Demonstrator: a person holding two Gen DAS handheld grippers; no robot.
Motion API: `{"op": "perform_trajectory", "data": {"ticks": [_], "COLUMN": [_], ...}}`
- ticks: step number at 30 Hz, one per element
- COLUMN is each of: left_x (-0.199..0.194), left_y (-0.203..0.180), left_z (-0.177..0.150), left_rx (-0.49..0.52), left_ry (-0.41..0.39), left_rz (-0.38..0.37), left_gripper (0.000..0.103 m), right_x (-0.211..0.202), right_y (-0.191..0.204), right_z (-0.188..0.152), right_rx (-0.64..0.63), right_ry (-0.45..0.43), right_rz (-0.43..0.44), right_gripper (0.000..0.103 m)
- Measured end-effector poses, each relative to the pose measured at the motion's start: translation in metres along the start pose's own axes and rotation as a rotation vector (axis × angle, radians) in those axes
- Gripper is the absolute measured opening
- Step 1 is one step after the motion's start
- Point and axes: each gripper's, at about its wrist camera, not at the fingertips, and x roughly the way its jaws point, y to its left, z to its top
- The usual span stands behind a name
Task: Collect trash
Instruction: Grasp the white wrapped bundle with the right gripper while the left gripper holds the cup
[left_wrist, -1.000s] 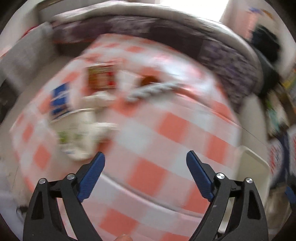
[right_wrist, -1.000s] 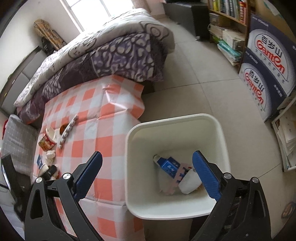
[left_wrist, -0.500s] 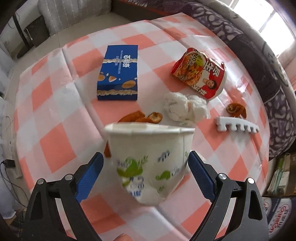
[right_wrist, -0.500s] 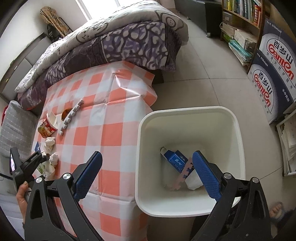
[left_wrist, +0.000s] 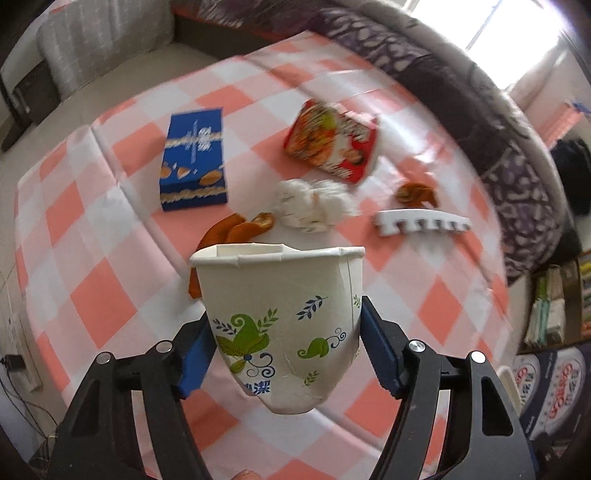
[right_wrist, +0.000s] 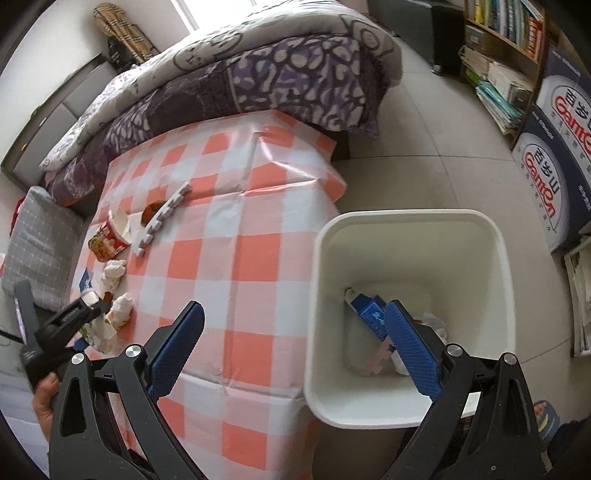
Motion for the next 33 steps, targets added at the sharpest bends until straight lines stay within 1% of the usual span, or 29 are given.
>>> {"op": "perform_trajectory", "data": {"ticks": [1,6,8,10,13,19,21,23,28,33], "left_x": [-0.010,-0.051,-0.067,-0.080,-0.096,-0.119,-0.124,-0.127,-0.135,-0.141], "left_y": [-0.002,-0.008,-0.007,-0.004,0.000,0.009,0.013,0.019,0.041,0.054], "left_z": [0.000,0.003,0.005,0.005,0.006,0.009,0.011,0.015,0.025,0.028], "left_rx": [0.006,0.044,0.062,0.076,0.090,0.122,0.118,0.109,0.050,0.025], "left_ry": [-0.008,-0.063,-0.087,-0.110,-0.152,-0.232,-0.249,-0.262,-0.265,-0.278], "left_rz": [-0.030,-0.132,-0.161,-0.171,-0.166,-0.120,-0.115,-0.113,-0.135,-0.126], "left_gripper": [0.070,0.070,0.070,0.070,0.070,0.070,0.070,0.070,0.070,0.070], "right_x": [0.002,0.016,0.023,0.033,0.046,0.073,0.082,0.089,0.107,0.125], "right_y": [0.004,0.028,0.039,0.055,0.078,0.137,0.162,0.180,0.215,0.248], "right_z": [-0.001,-0.007,-0.011,-0.014,-0.018,-0.029,-0.036,-0.042,-0.049,-0.054], "right_rx": [-0.006,-0.048,-0.069,-0.097,-0.131,-0.222,-0.279,-0.303,-0.284,-0.286], "right_ry": [0.003,0.030,0.044,0.061,0.072,0.065,0.058,0.056,0.041,0.012], "right_rz": [0.000,0.001,0.002,0.003,0.011,0.058,0.070,0.086,0.132,0.161], "right_gripper": [0.094,0.094,0.094,0.094,0.094,0.094,0.094,0.094,0.094,0.094]}}
